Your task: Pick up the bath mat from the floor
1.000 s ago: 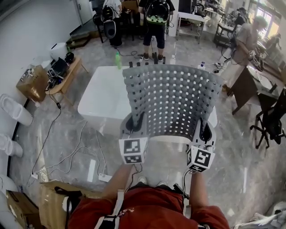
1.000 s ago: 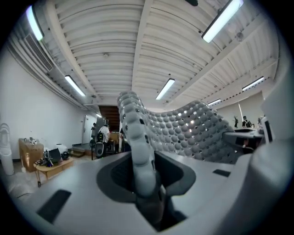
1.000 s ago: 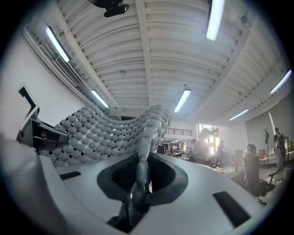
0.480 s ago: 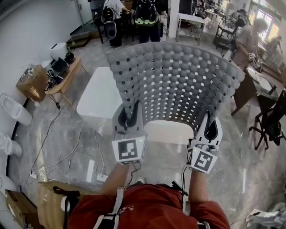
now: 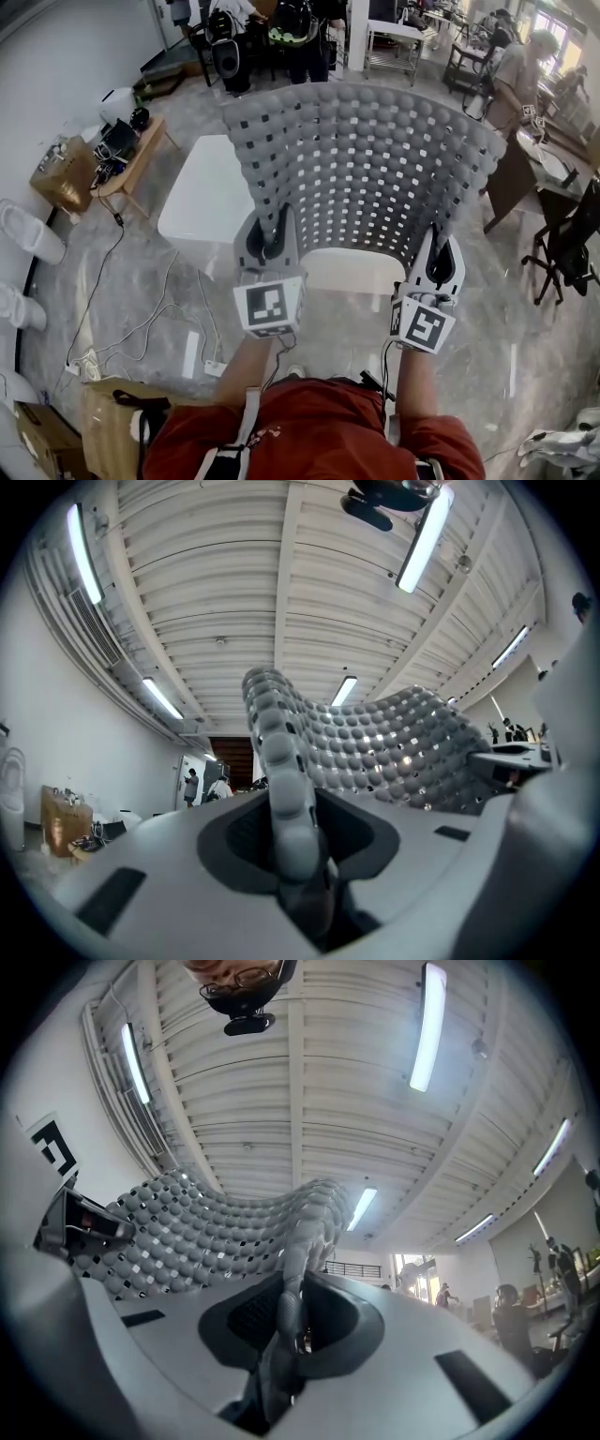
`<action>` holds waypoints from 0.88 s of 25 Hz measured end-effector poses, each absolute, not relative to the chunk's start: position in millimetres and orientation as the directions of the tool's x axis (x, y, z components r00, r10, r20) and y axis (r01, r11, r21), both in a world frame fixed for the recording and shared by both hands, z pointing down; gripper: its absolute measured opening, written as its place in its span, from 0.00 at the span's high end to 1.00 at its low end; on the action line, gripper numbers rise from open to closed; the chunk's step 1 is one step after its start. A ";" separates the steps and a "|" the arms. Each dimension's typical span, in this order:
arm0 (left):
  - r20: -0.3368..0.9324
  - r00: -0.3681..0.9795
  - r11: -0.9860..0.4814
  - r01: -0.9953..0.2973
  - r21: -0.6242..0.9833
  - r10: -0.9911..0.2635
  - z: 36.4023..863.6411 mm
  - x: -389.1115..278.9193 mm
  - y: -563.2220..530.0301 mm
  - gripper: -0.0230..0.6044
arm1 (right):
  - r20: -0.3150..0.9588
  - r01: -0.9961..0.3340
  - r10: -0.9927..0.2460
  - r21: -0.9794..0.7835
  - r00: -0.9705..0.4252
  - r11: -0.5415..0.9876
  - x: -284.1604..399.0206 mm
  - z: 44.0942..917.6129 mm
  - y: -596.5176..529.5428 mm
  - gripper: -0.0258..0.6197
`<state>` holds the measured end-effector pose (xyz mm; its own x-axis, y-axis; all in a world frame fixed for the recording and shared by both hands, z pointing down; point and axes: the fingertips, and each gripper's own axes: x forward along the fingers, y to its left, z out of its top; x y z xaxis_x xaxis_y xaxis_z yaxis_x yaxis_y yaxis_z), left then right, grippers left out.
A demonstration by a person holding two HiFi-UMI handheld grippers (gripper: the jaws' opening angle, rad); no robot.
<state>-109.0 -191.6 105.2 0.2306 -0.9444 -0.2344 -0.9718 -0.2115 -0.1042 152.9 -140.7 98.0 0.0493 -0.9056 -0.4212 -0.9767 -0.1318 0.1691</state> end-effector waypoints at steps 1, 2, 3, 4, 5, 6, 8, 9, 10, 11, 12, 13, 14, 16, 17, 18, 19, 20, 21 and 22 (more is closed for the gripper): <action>-0.227 0.231 -0.213 -0.972 -0.103 -0.946 106.9 -109.7 -192.4 0.77 | -0.420 -0.977 -0.906 0.169 0.048 -0.130 152.1 98.3 -141.5 0.87; -0.221 0.231 -0.213 -0.972 -0.101 -0.948 108.4 -109.9 -192.8 0.77 | -0.417 -0.977 -0.907 0.169 0.047 -0.128 151.6 98.7 -142.1 0.87; -0.217 0.230 -0.213 -0.972 -0.100 -0.949 109.5 -110.3 -192.7 0.77 | -0.415 -0.978 -0.909 0.168 0.045 -0.126 151.0 99.2 -142.3 0.87; -0.217 0.230 -0.213 -0.972 -0.099 -0.949 109.7 -110.9 -192.2 0.77 | -0.414 -0.978 -0.909 0.168 0.045 -0.125 150.1 99.8 -142.1 0.87; -0.222 0.231 -0.214 -0.972 -0.096 -0.947 108.8 -111.3 -191.5 0.77 | -0.414 -0.978 -0.909 0.169 0.045 -0.125 149.2 100.4 -141.5 0.87; -0.227 0.233 -0.217 -0.972 -0.094 -0.946 107.5 -111.3 -191.2 0.77 | -0.415 -0.977 -0.909 0.172 0.045 -0.127 148.8 100.6 -141.2 0.87; -0.231 0.234 -0.219 -0.972 -0.090 -0.944 105.9 -110.9 -192.3 0.77 | -0.416 -0.975 -0.908 0.177 0.048 -0.133 149.6 99.3 -142.1 0.87; -0.233 0.235 -0.220 -0.972 -0.088 -0.944 104.1 -110.7 -193.0 0.77 | -0.417 -0.975 -0.908 0.179 0.049 -0.134 150.2 97.7 -142.9 0.87; -0.235 0.234 -0.220 -0.972 -0.085 -0.943 102.2 -110.5 -193.2 0.77 | -0.417 -0.974 -0.908 0.180 0.048 -0.134 150.7 96.0 -143.1 0.87; -0.236 0.233 -0.219 -0.972 -0.084 -0.943 101.3 -110.6 -193.0 0.77 | -0.418 -0.974 -0.907 0.181 0.047 -0.134 151.1 94.7 -142.7 0.87; -0.234 0.232 -0.219 -0.972 -0.083 -0.944 101.6 -110.7 -192.6 0.77 | -0.419 -0.974 -0.907 0.181 0.046 -0.133 151.5 93.8 -142.0 0.87; -0.233 0.232 -0.219 -0.972 -0.082 -0.944 102.0 -111.1 -192.3 0.77 | -0.420 -0.974 -0.906 0.182 0.045 -0.133 151.6 93.3 -141.2 0.87; -0.234 0.232 -0.220 -0.972 -0.079 -0.944 101.4 -111.7 -192.3 0.77 | -0.421 -0.974 -0.906 0.183 0.044 -0.133 150.9 92.8 -140.8 0.87; -0.238 0.233 -0.221 -0.972 -0.075 -0.943 99.4 -114.2 -192.7 0.78 | -0.424 -0.973 -0.905 0.189 0.042 -0.134 147.8 91.2 -140.5 0.87; -0.239 0.233 -0.221 -0.972 -0.074 -0.943 98.8 -115.3 -192.7 0.78 | -0.425 -0.972 -0.904 0.192 0.041 -0.134 146.5 90.5 -140.3 0.87; -0.240 0.233 -0.222 -0.972 -0.074 -0.942 98.6 -115.4 -192.4 0.78 | -0.426 -0.971 -0.904 0.196 0.040 -0.135 146.2 89.8 -140.0 0.87; -0.240 0.234 -0.222 -0.972 -0.076 -0.942 98.7 -114.4 -191.6 0.78 | -0.425 -0.971 -0.904 0.198 0.039 -0.135 147.3 89.6 -139.4 0.87; -0.239 0.233 -0.222 -0.972 -0.076 -0.942 99.2 -112.9 -190.7 0.78 | -0.424 -0.970 -0.905 0.199 0.040 -0.136 149.1 89.8 -138.6 0.87; -0.239 0.232 -0.221 -0.973 -0.074 -0.943 100.2 -112.3 -189.7 0.78 | -0.424 -0.970 -0.905 0.200 0.040 -0.137 150.2 90.7 -137.6 0.87; -0.240 0.231 -0.220 -0.973 -0.072 -0.943 101.7 -113.1 -188.9 0.78 | -0.424 -0.970 -0.905 0.201 0.041 -0.138 149.8 92.0 -136.6 0.87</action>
<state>-113.1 -188.9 101.7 0.2306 -0.9431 -0.2395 -0.9729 -0.2197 -0.0716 149.8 -136.6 92.0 0.0411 -0.9048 -0.4239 -0.9699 -0.1380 0.2006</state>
